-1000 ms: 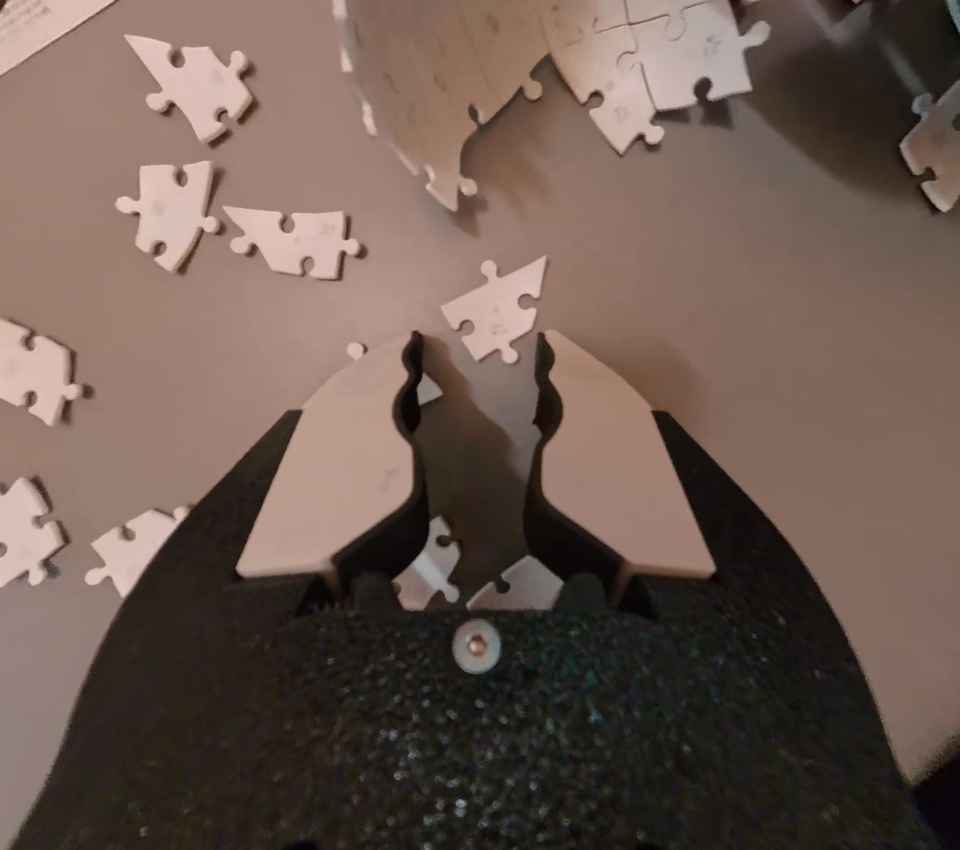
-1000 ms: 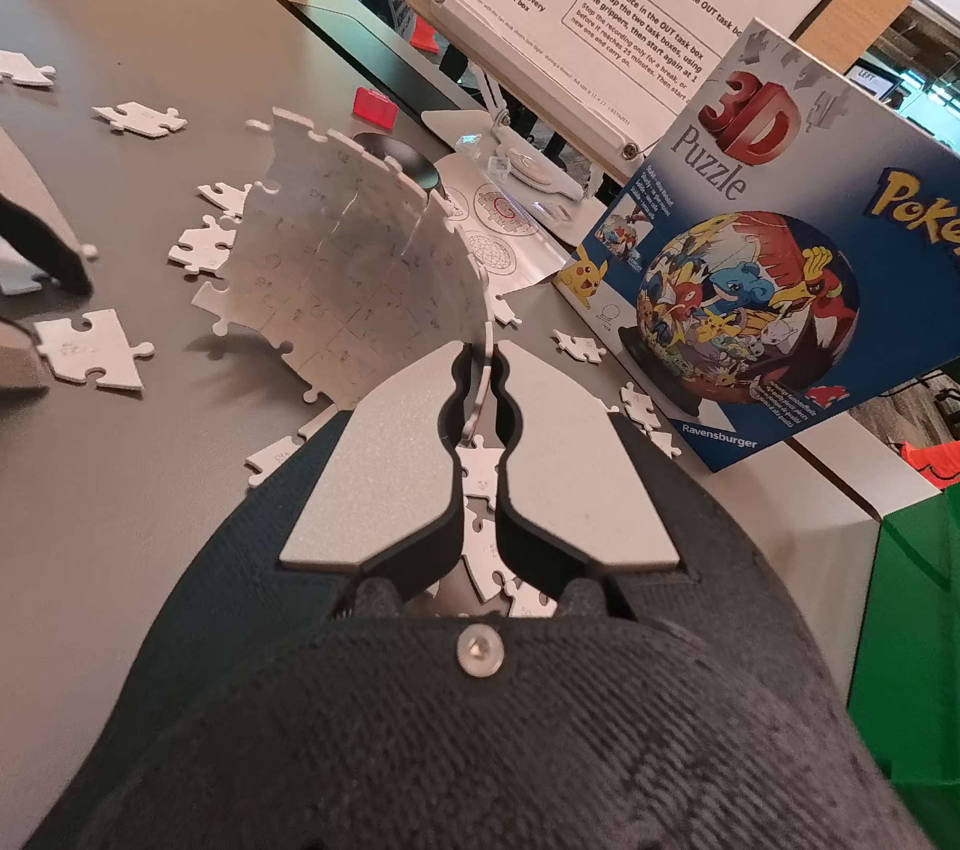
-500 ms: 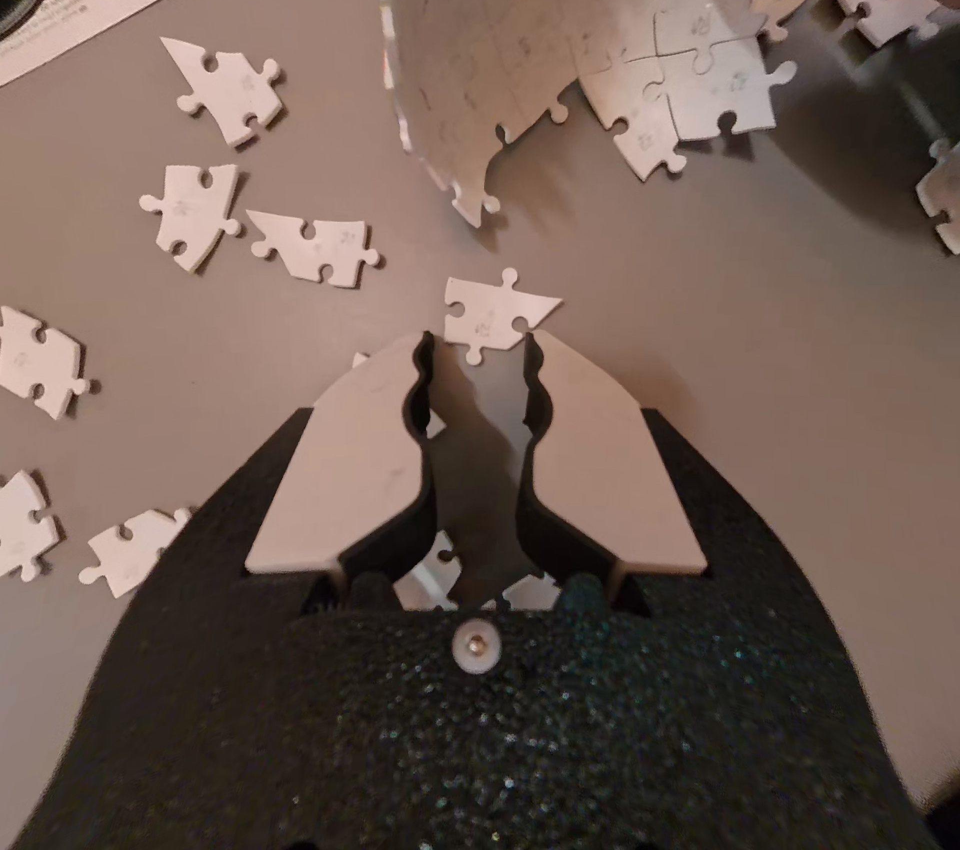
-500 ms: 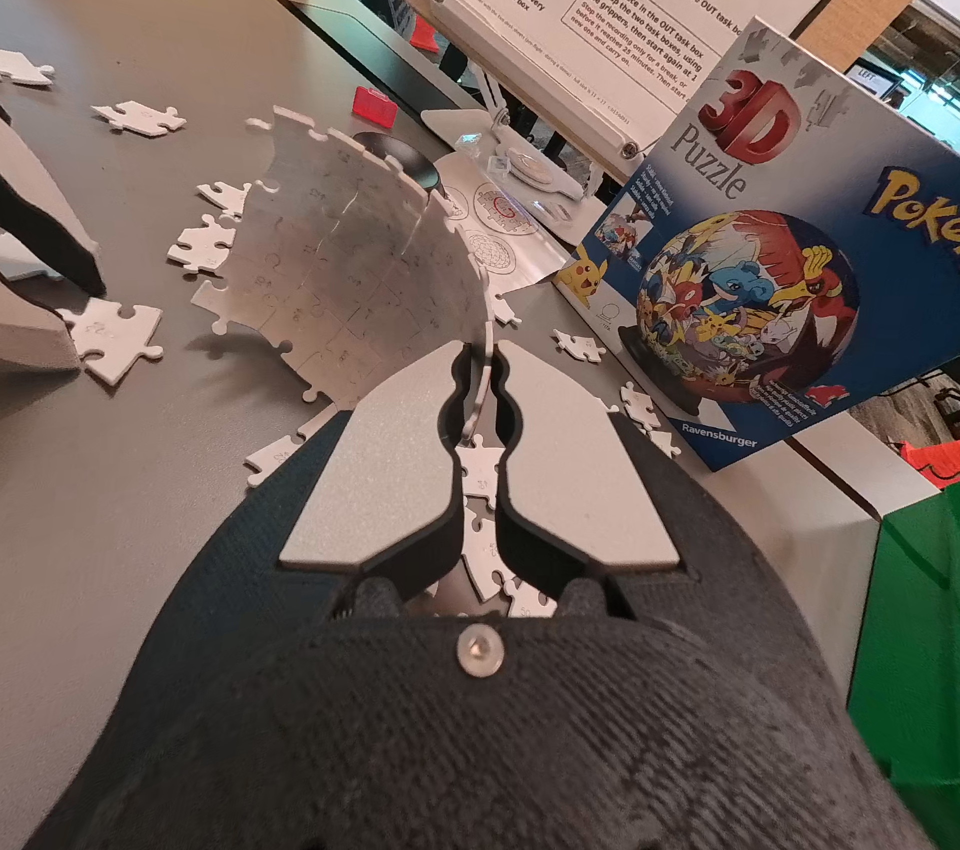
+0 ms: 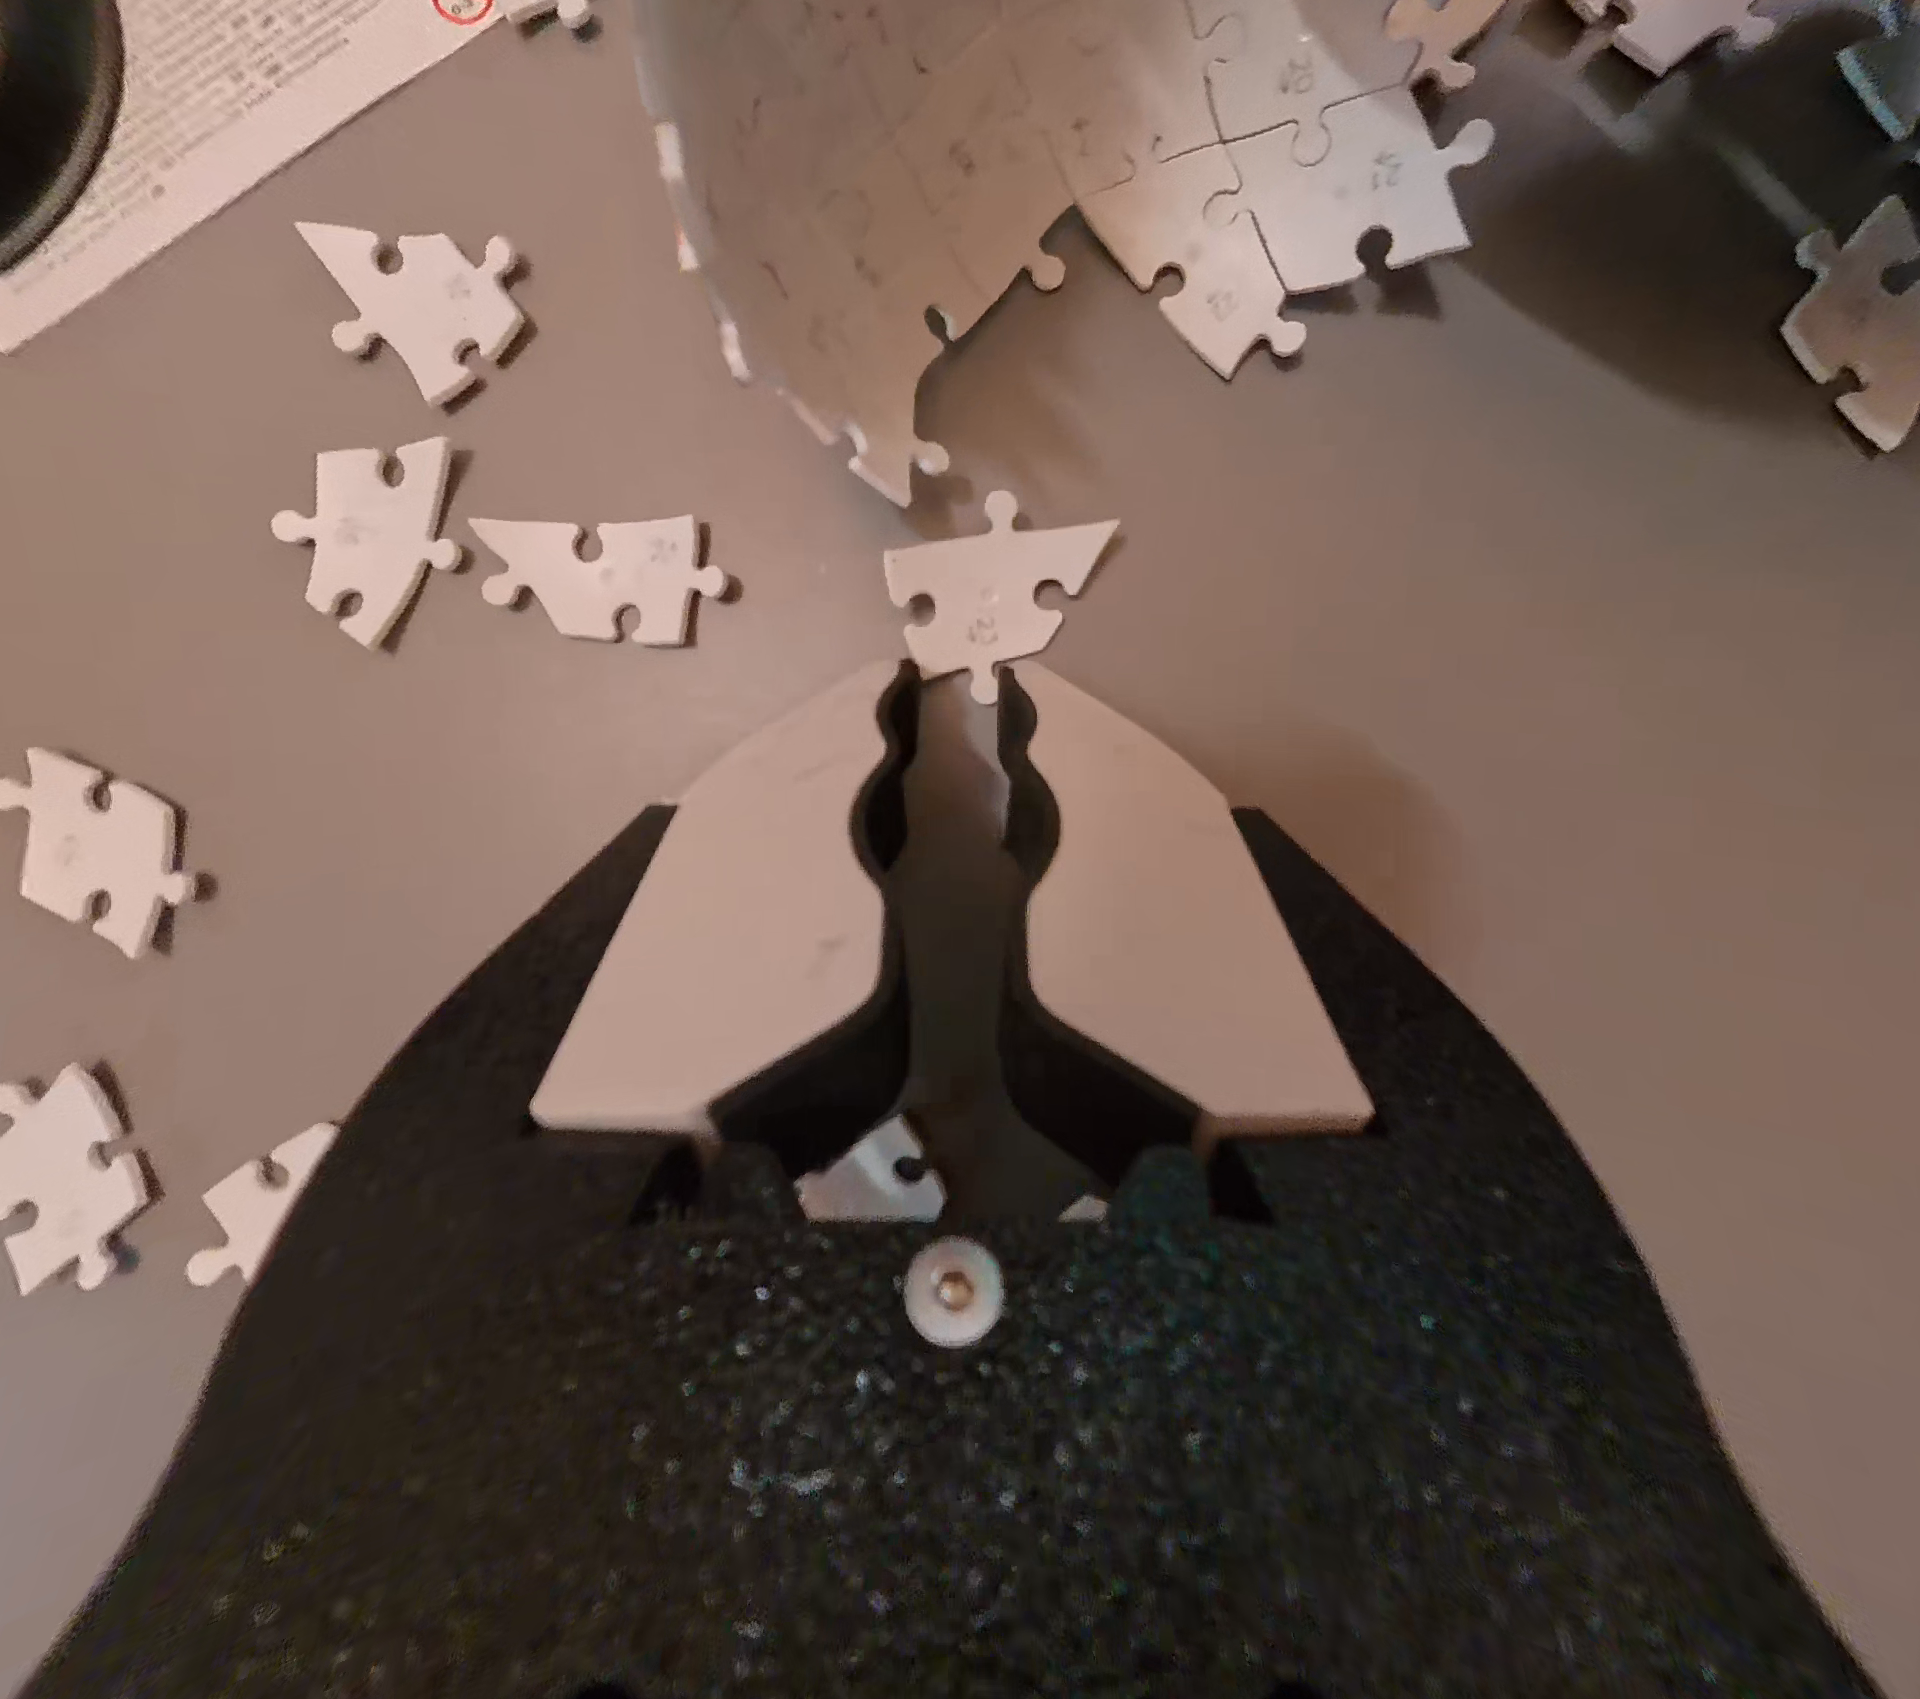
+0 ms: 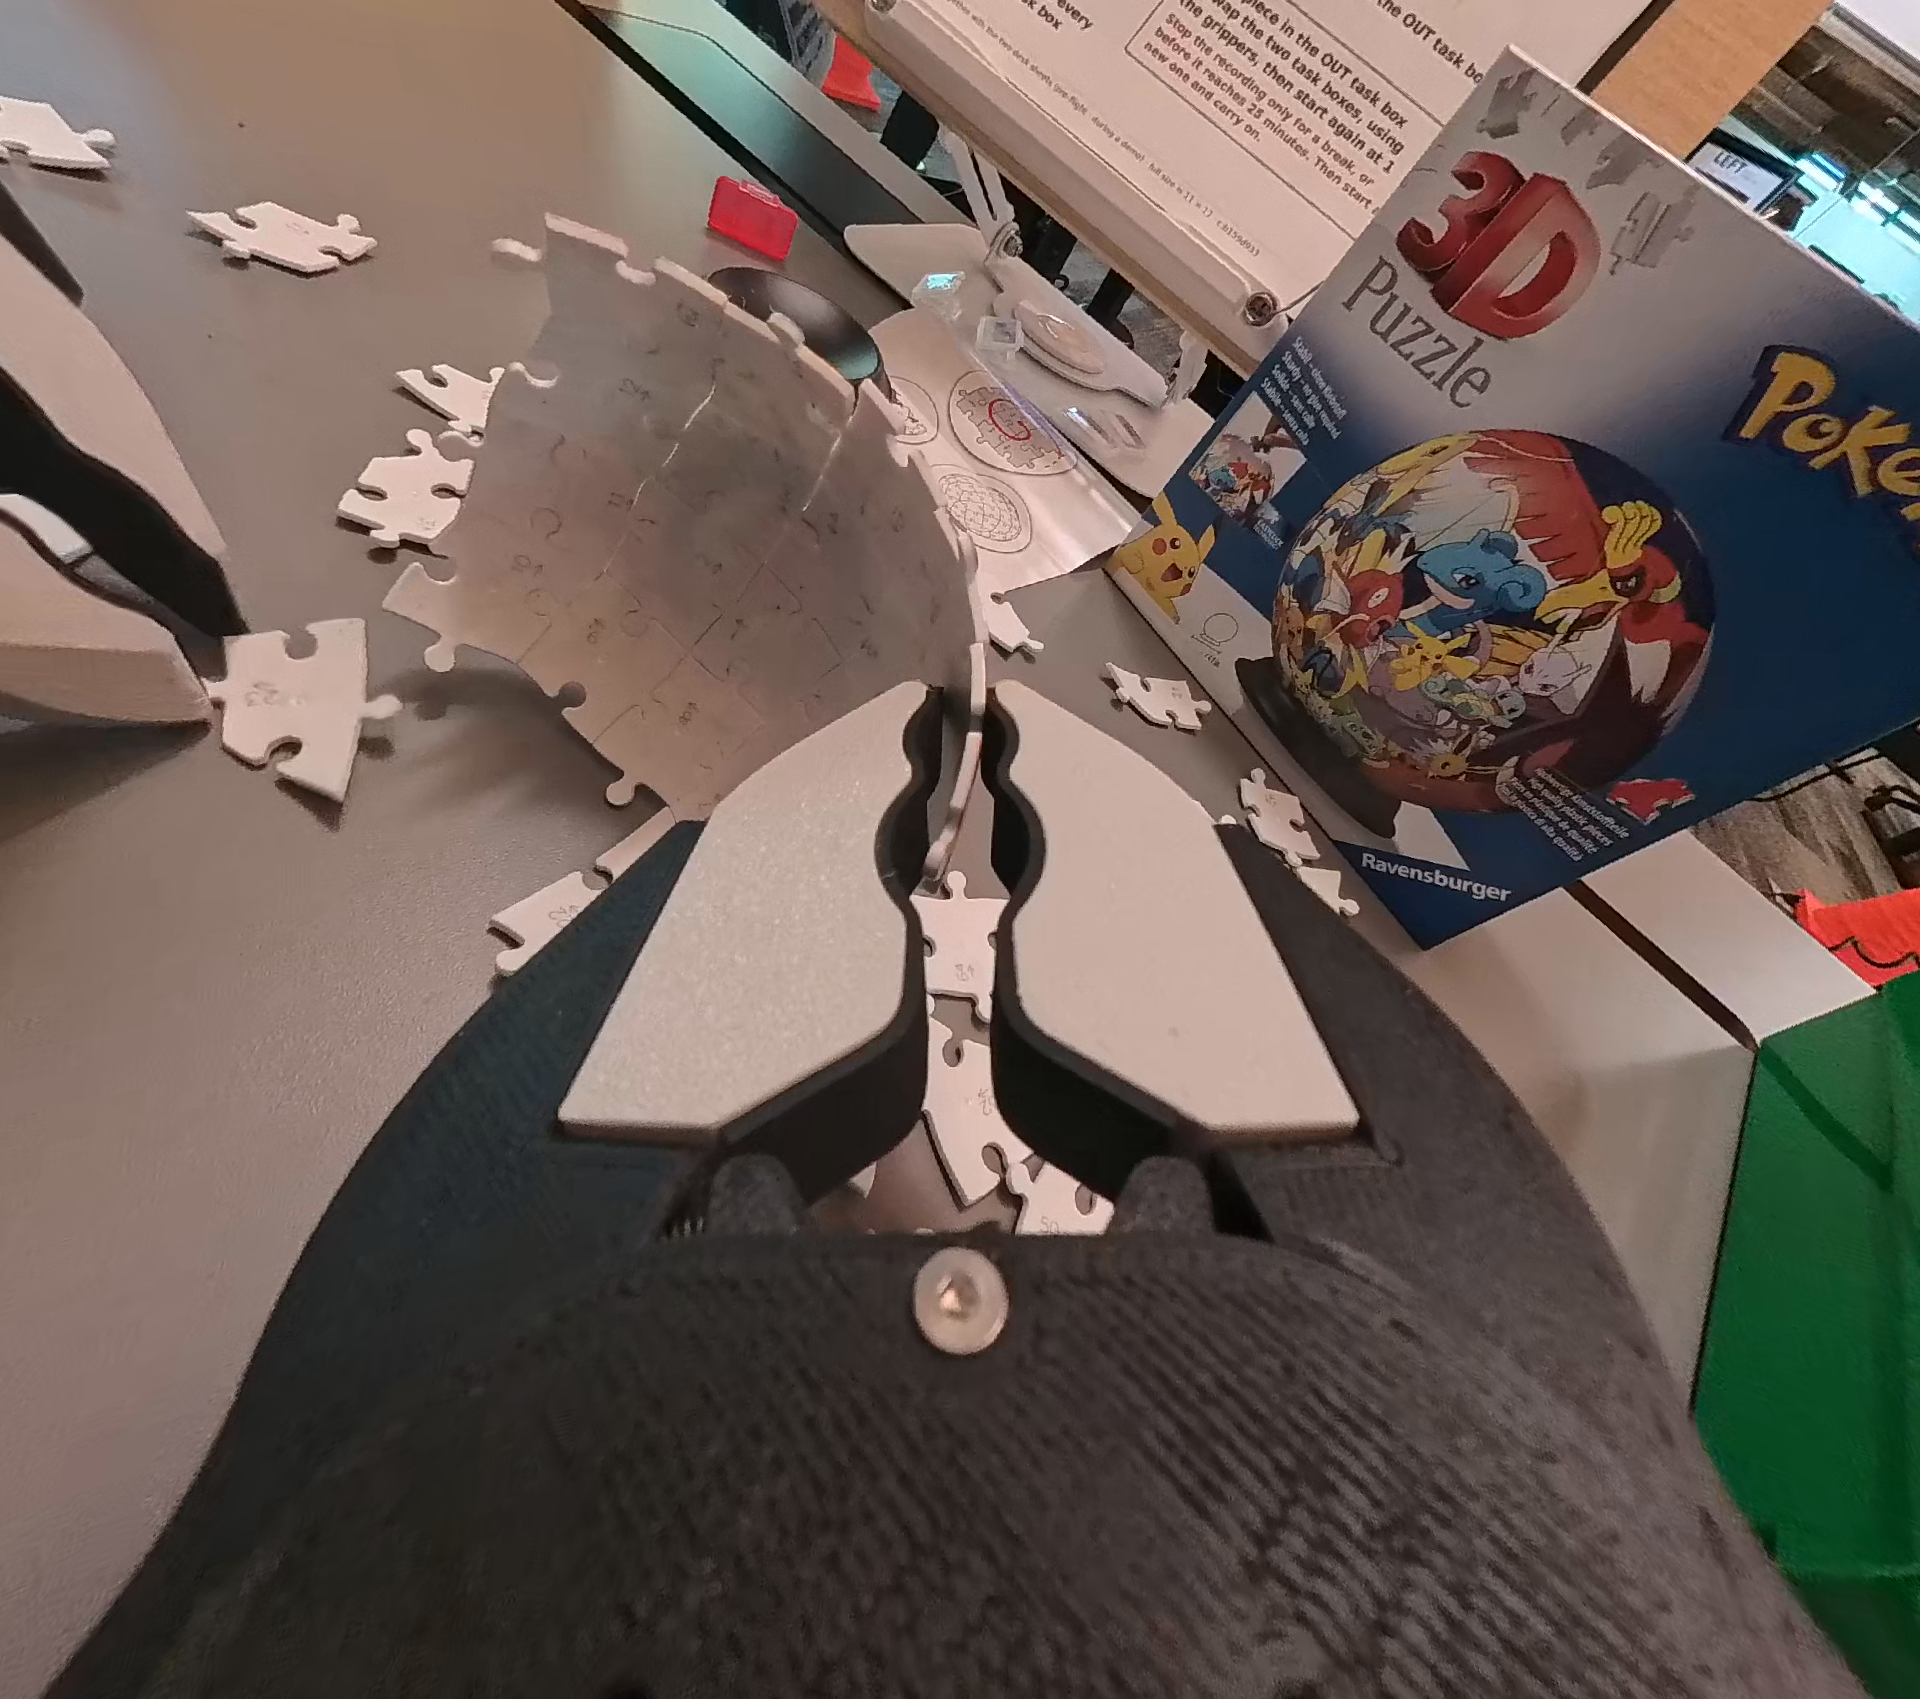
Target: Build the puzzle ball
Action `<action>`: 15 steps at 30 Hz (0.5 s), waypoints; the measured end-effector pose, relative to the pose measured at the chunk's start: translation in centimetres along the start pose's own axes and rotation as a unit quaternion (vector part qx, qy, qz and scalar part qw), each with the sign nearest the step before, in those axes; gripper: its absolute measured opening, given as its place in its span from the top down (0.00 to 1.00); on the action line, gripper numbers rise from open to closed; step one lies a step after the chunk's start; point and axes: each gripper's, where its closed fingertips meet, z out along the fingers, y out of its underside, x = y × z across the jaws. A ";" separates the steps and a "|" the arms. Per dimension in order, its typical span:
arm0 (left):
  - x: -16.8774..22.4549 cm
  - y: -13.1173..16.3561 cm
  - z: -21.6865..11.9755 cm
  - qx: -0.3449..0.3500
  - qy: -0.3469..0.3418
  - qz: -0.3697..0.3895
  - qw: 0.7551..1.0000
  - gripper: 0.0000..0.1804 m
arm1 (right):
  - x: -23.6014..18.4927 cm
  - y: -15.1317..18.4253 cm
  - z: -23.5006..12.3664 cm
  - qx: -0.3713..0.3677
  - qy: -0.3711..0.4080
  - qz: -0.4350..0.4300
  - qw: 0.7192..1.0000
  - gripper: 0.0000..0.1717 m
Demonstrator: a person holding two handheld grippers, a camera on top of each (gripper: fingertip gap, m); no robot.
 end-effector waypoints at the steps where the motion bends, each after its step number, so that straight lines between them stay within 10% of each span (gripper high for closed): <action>1: 0.2 -0.2 0.0 0.005 0.001 0.015 1.000 0.93 | 0.0 0.0 0.0 0.000 0.000 -0.001 1.000 0.96; 15: 2.1 -5.0 1.3 0.035 -0.053 0.292 0.954 0.92 | 0.1 0.3 0.0 -0.003 0.004 -0.005 1.000 0.96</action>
